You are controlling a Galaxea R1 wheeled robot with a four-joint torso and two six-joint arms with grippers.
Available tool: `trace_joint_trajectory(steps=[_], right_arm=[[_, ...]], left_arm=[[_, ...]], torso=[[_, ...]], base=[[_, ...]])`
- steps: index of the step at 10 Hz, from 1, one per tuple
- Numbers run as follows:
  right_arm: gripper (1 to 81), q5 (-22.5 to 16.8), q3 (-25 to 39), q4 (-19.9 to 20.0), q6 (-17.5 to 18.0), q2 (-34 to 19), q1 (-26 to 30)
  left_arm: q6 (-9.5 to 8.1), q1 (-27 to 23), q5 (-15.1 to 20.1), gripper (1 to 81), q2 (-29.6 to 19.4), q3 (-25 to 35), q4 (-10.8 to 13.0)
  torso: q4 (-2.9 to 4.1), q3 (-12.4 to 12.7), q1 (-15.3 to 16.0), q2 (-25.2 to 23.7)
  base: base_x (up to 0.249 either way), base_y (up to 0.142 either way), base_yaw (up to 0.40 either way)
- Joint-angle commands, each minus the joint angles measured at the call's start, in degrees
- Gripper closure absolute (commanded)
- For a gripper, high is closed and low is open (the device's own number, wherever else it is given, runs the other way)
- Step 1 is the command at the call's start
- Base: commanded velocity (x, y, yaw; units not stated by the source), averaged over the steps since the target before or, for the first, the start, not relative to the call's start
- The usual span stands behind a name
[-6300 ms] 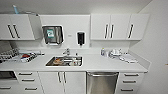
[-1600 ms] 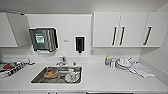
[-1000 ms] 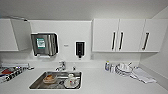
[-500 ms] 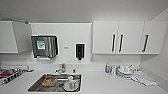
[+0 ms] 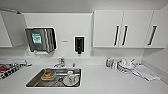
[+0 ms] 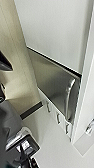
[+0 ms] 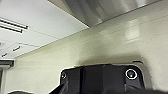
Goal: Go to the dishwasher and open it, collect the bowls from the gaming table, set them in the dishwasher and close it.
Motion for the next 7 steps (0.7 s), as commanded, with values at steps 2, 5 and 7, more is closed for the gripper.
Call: trace_joint_trajectory(steps=[2,5,7], right_arm=[[1.0,-2.1,4.8,1.2,1.3,-5.8,6.3],[1.0,-2.5,9.0,1.3,3.8,-10.3,9.8],[1.0,-2.9,9.7,1.0,5.0,-11.9,11.6]], left_arm=[[-0.09,-8.7,6.4,1.0,-3.3,5.0,0.3],[-0.27,-10.2,7.5,1.0,-4.4,5.7,0.2],[-0.27,-10.9,7.6,1.0,-5.3,6.6,0.0]], torso=[[0.0,-1.5,4.7,-7.3],[0.0,-3.2,7.9,-12.2],[0.0,-3.2,10.3,-16.0]], base=[[0.0,0.0,0.0],[0.0,0.0,0.0],[0.0,0.0,0.0]])
